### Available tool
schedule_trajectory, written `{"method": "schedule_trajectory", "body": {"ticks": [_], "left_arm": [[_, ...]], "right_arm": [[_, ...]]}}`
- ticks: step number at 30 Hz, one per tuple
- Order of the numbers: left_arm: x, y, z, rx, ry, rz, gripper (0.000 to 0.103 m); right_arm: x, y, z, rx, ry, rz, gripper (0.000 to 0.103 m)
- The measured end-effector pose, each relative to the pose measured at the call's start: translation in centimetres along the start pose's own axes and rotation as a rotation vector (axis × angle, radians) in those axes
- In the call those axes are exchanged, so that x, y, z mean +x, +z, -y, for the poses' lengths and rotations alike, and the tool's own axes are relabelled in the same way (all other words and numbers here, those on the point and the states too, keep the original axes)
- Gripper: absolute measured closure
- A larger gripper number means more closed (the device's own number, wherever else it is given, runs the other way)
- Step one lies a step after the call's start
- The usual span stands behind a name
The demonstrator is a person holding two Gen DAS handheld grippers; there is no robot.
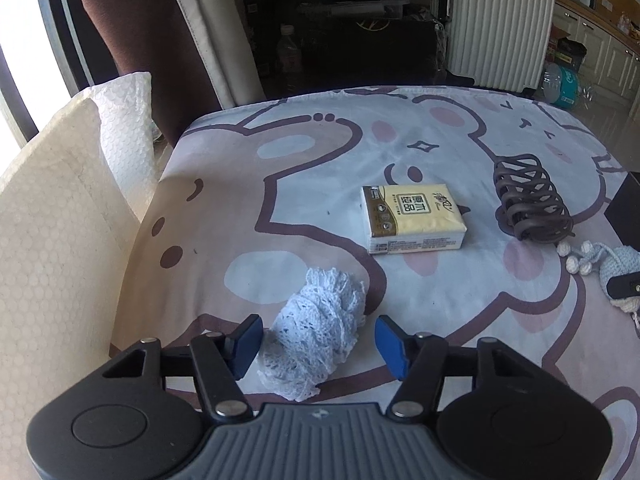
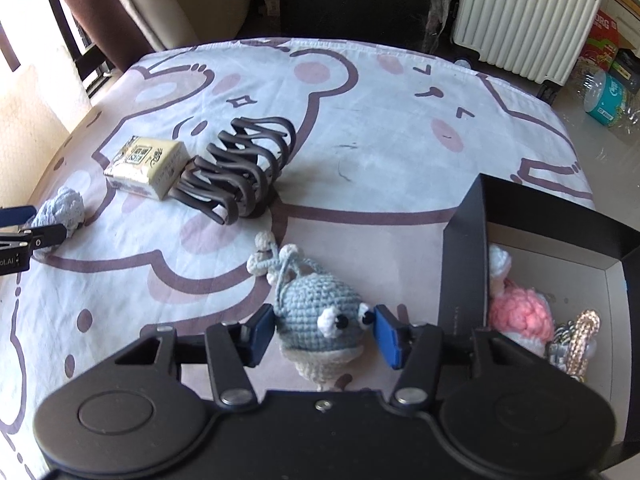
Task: Organize objects
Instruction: 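Grasp the grey crocheted fish with the right tool while the left tool grasps the white lace cloth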
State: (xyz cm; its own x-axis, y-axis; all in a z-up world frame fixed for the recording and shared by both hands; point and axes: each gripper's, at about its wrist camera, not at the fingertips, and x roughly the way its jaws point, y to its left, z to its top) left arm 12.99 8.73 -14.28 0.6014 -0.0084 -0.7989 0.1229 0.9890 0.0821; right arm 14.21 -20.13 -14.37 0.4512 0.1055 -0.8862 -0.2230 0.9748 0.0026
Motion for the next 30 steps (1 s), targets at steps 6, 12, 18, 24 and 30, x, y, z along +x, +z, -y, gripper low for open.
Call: {"method": "schedule_trajectory", "body": {"ticks": [6, 12, 18, 24, 30], "left_arm": [[-0.3, 0.4, -0.6, -0.037, -0.013, -0.039, 0.055], [-1.0, 0.4, -0.4, -0.009, -0.032, -0.059, 0.07], [-1.6, 0.9, -0.4, -0.03, -0.057, -0.092, 0.097], [-2.3, 0.7, -0.7, -0.073, -0.061, -0.112, 0.103], [-3.1, 0.9, 0.0, 0.033, 0.013, -0.024, 0.092]], "right_arm": [[0.3, 0.2, -0.4, -0.012, -0.015, -0.015, 0.049], [0.1, 0.3, -0.5, 0.0, -0.018, -0.019, 0.051], [-1.2, 0.5, -0.4, 0.009, -0.008, 0.009, 0.051], [-2.4, 0.5, -0.6, 0.01, 0.006, 0.033, 0.051], [-3.4, 0.6, -0.7, 0.011, 0.021, 0.055, 0.051]]}}
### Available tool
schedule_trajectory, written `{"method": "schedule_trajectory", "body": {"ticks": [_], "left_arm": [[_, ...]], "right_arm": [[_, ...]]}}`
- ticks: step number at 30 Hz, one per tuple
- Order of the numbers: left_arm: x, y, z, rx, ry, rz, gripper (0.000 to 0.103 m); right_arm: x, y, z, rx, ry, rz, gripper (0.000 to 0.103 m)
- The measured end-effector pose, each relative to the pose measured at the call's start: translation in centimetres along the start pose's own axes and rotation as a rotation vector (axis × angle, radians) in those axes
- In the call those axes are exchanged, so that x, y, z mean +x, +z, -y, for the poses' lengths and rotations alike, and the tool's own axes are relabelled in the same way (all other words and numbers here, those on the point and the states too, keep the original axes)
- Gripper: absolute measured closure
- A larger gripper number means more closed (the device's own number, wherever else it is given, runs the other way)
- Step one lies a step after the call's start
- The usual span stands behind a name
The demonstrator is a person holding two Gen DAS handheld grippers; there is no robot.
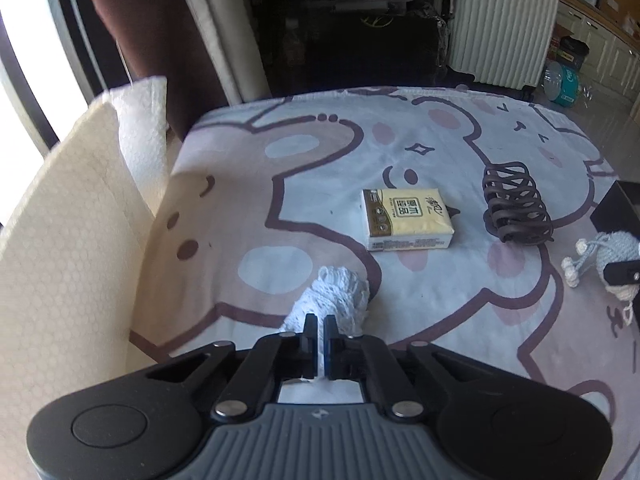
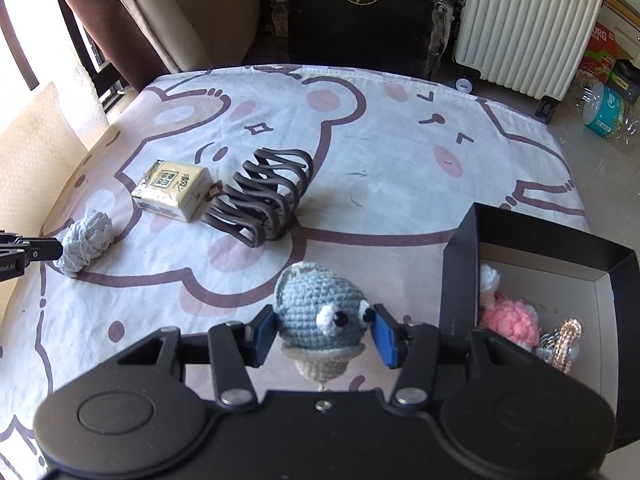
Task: Organize objects
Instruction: 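Grasp the grey crocheted fish with the right tool while the left tool grasps the white lace cloth, then carry the fish with the right tool and lace cloth with the left tool toward the black box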
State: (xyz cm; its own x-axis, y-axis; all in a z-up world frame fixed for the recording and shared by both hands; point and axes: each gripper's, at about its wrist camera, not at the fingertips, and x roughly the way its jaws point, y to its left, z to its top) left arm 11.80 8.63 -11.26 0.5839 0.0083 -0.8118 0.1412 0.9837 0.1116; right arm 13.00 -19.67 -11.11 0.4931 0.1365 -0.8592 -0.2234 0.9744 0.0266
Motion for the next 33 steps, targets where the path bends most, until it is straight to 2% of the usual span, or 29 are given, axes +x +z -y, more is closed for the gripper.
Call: {"method": "schedule_trajectory", "body": {"ticks": [1, 2, 3, 6, 13, 18, 22, 23, 24, 25, 33], "left_arm": [[0.0, -0.1, 0.5, 0.066, 0.016, 0.015, 0.085], [0.0, -0.2, 1.0, 0.123, 0.025, 0.026, 0.073], [0.2, -0.3, 1.4, 0.159, 0.019, 0.028, 0.066], [0.8, -0.4, 1.7, 0.197, -0.011, 0.018, 0.064], [2.5, -0.2, 1.6, 0.239, -0.012, -0.02, 0.062], [3.7, -0.2, 2.6, 0.31, 0.024, -0.067, 0.054], [4.4, -0.1, 2.3, 0.266, 0.037, -0.094, 0.055], [4.5, 0.0, 2.1, 0.244, 0.041, -0.101, 0.056], [4.5, 0.1, 1.9, 0.221, 0.045, -0.107, 0.063], [4.5, 0.2, 1.6, 0.195, 0.05, -0.11, 0.063], [3.4, 0.6, -0.7, -0.043, -0.019, -0.115, 0.068]], "right_arm": [[-0.1, 0.0, 0.0, 0.001, 0.004, 0.003, 0.051], [-0.2, 0.1, 0.0, 0.002, 0.008, 0.006, 0.051], [-0.3, 0.1, -0.1, 0.001, 0.011, 0.008, 0.051], [-0.4, 0.2, -0.1, 0.0, 0.018, 0.015, 0.051], [-0.2, 0.4, 0.0, -0.004, 0.031, 0.015, 0.051], [0.0, 0.6, 0.1, -0.01, 0.037, 0.015, 0.051], [0.3, 0.5, 0.1, -0.015, 0.046, 0.009, 0.051], [0.3, 0.5, 0.1, -0.018, 0.048, 0.008, 0.051], [0.3, 0.5, 0.2, -0.02, 0.049, 0.008, 0.051], [0.3, 0.5, 0.2, -0.019, 0.049, 0.008, 0.051], [-0.2, 0.5, 0.4, -0.008, 0.055, 0.019, 0.051]]}}
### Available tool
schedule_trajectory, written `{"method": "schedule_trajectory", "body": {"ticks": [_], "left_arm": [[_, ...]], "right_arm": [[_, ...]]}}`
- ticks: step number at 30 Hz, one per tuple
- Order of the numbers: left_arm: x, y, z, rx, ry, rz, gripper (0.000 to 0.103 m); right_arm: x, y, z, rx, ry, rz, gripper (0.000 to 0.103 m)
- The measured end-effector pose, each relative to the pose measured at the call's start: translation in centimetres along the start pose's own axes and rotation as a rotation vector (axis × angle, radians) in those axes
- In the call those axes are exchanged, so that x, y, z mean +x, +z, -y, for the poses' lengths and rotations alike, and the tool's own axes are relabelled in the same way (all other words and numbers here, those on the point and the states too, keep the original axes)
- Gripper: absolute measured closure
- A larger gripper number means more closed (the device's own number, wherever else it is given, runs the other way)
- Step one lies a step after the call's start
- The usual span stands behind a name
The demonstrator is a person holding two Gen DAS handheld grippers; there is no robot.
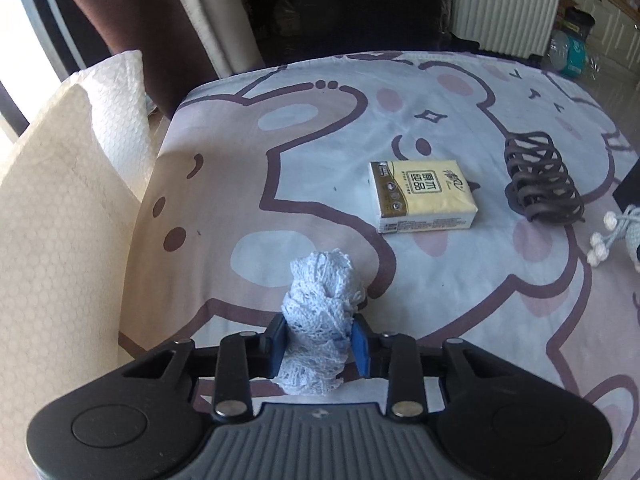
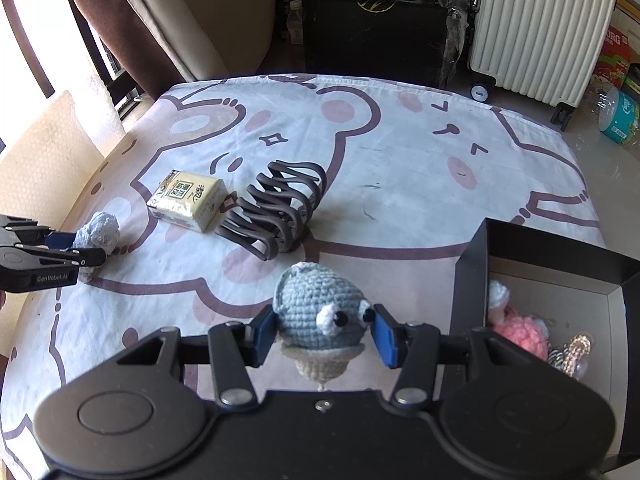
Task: Organize objects
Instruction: 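Carry the fish with the right tool and lace cloth with the left tool toward the black box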
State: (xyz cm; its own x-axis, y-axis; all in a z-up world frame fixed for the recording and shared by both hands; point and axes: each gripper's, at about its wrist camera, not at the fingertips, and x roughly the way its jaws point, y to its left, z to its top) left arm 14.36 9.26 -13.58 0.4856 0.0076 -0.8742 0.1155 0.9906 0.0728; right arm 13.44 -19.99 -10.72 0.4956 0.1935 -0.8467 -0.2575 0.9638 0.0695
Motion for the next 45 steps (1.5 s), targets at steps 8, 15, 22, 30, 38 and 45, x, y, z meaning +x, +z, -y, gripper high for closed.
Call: {"method": "schedule_trajectory", "body": {"ticks": [8, 15, 22, 30, 38, 45], "left_arm": [[-2.2, 0.3, -0.5, -0.149, -0.067, 0.018, 0.068], [-4.4, 0.3, 0.2, -0.194, -0.057, 0.019, 0.068], [-7.1, 0.2, 1.2, -0.206, -0.073, 0.056, 0.068], [-10.5, 0.9, 3.5, -0.185, -0.088, 0.122, 0.068], [-12.7, 1.4, 5.6, -0.17, -0.099, 0.15, 0.068], [-13.8, 1.5, 7.4, -0.153, -0.112, 0.16, 0.067]], "right_arm": [[-1.3, 0.0, 0.0, 0.025, 0.017, 0.029, 0.051], [-2.9, -0.3, 0.4, 0.064, 0.02, 0.062, 0.051], [-4.6, -0.6, 0.9, 0.111, 0.027, 0.097, 0.051], [-6.5, -0.7, 0.9, 0.12, 0.028, 0.135, 0.051], [-8.6, -0.8, 1.3, 0.138, 0.044, 0.179, 0.051], [-10.0, -0.9, 1.5, 0.143, 0.034, 0.206, 0.051]]}}
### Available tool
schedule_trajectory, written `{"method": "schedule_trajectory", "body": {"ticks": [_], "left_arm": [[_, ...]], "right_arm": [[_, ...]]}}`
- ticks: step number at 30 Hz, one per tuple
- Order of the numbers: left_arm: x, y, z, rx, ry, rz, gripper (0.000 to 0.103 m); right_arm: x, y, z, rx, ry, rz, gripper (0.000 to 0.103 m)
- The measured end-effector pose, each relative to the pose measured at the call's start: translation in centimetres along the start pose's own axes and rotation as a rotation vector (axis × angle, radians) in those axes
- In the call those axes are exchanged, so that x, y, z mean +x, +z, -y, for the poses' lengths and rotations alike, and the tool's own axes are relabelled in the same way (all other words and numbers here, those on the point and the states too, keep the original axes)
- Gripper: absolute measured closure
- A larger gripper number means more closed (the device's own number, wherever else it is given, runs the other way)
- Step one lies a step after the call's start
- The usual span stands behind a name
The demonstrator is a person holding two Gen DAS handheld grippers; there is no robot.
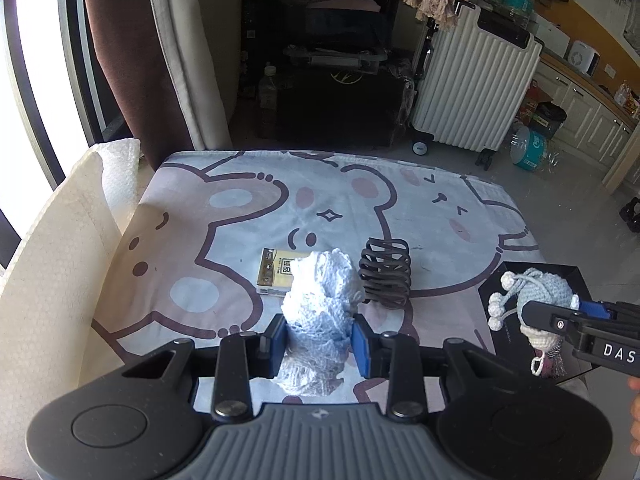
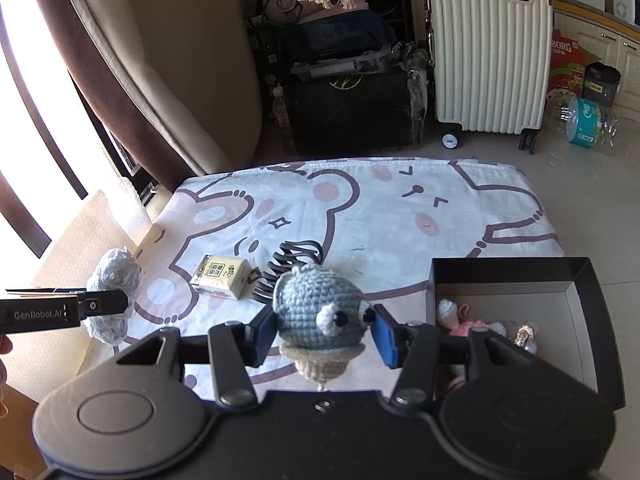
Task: Organize objects
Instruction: 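Carry the fish with the right tool and lace cloth with the left tool toward the black box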
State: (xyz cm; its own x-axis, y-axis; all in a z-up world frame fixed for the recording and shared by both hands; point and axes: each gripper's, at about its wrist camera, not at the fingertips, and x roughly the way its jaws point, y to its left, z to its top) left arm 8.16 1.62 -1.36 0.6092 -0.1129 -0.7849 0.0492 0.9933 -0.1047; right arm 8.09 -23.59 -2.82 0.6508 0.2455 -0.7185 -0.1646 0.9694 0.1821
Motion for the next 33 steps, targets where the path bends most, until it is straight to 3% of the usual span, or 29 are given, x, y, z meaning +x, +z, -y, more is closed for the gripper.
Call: {"method": "schedule_trajectory", "body": {"ticks": [18, 33], "left_arm": [[-0.4, -0.1, 2.5, -0.019, -0.049, 0.011, 0.067], [1.4, 0.6, 8.3, -0.021, -0.154, 0.013, 0.067]], "right_arm": [[-2.1, 0.1, 0.8, -0.015, -0.016, 0.038, 0.051], [-4.1, 0.1, 7.1, 0.068, -0.086, 0.083, 0.051]]}}
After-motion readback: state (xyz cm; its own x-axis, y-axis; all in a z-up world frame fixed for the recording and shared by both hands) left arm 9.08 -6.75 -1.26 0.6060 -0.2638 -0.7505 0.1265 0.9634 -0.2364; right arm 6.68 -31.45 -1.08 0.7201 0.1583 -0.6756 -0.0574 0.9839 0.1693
